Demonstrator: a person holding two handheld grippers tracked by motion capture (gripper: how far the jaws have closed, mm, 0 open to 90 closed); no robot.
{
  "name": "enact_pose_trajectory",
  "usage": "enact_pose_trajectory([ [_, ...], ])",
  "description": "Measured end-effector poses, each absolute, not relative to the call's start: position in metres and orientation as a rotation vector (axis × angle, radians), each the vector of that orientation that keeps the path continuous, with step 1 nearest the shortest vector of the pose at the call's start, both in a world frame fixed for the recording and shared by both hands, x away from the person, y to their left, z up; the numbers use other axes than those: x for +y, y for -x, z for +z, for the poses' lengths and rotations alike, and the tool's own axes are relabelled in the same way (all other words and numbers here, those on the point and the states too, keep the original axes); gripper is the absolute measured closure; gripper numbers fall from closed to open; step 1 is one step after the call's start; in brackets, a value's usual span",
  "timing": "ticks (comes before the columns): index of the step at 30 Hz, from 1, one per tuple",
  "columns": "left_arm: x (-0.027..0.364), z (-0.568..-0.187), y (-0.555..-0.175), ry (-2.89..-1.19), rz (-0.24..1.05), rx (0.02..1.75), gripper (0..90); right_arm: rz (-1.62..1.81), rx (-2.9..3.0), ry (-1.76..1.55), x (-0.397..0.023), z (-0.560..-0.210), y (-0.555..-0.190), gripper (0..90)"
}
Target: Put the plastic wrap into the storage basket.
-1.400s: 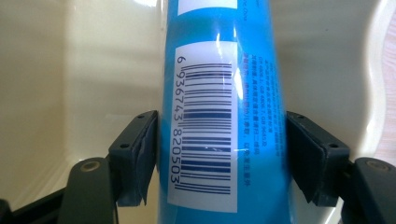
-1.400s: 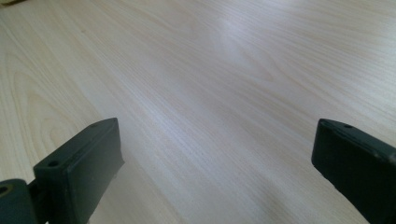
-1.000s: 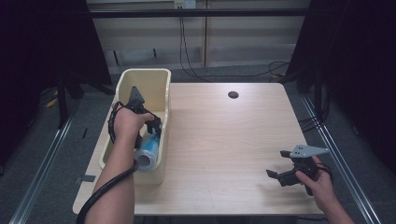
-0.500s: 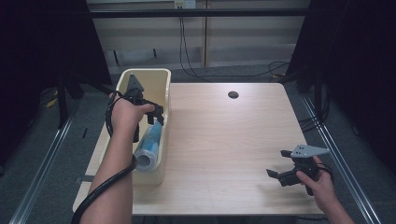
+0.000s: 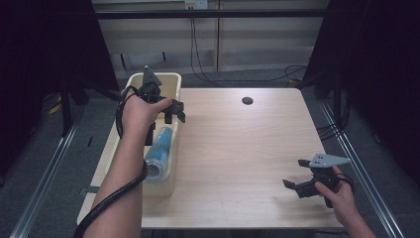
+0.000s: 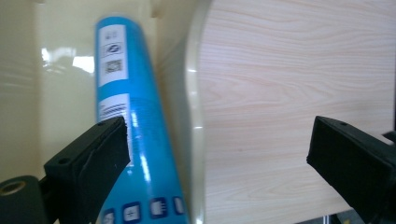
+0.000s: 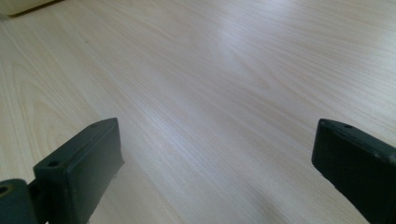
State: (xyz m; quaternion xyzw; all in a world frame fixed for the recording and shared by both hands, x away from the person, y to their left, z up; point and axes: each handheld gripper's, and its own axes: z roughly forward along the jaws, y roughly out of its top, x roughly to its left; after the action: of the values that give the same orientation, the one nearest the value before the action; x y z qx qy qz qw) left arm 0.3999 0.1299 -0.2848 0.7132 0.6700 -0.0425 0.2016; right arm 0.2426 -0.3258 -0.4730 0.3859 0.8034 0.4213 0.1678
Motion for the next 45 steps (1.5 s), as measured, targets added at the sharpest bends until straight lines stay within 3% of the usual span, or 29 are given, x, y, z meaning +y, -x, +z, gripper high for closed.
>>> enact_pose_trajectory([
  [18,0.082,-0.279,-0.392,-2.098,-0.178,1.66,6.0,1.2,2.287,-1.1,-0.324,-0.473,-0.242,1.6],
  [45,0.04,-0.313,-0.388,-2.137,-0.244,1.562,6.4,1.211,2.287,-1.095,-0.324,-0.473,-0.242,1.6],
])
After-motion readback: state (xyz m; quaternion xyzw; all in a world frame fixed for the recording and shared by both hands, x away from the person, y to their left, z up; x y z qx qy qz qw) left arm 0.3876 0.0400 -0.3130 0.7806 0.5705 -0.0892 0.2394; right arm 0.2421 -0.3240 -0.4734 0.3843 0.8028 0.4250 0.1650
